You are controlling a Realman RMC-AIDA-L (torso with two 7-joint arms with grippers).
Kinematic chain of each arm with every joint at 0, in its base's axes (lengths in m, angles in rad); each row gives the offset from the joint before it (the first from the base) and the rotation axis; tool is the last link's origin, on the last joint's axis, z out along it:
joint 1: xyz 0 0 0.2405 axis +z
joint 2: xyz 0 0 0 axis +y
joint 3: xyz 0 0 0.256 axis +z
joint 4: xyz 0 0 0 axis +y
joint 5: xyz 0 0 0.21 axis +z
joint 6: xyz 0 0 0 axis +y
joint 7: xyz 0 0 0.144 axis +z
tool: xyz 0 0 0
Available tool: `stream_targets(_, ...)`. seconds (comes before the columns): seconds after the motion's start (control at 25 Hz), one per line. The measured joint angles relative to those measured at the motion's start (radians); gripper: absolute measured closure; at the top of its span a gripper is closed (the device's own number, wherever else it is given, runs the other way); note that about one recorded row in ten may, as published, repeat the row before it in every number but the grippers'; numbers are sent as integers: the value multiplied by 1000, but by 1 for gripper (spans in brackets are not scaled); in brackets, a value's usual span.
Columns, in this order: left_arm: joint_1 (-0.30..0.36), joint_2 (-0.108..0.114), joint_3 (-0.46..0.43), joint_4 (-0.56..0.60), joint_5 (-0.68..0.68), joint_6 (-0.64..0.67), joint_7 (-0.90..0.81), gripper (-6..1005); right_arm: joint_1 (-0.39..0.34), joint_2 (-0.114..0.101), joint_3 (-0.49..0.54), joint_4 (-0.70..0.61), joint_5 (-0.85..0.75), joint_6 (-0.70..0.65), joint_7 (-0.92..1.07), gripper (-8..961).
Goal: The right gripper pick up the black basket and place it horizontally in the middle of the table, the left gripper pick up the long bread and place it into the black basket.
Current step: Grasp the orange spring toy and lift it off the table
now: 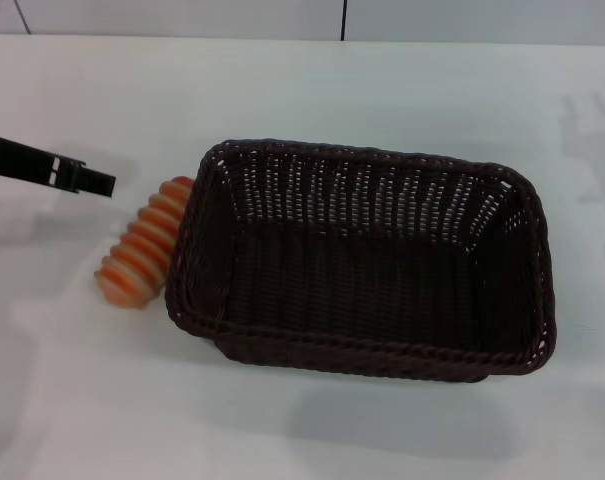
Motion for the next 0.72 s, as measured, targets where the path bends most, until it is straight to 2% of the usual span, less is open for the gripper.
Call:
stream_targets(0.44,-79,-5,-5,89,-11,-145,-16,233,13,-1,0,1,0,9,-4,588)
stream_targets(0.72,-111,-9,-2,119,-68,-169,-21,243,16,-1,4,3,0,9,-5,588)
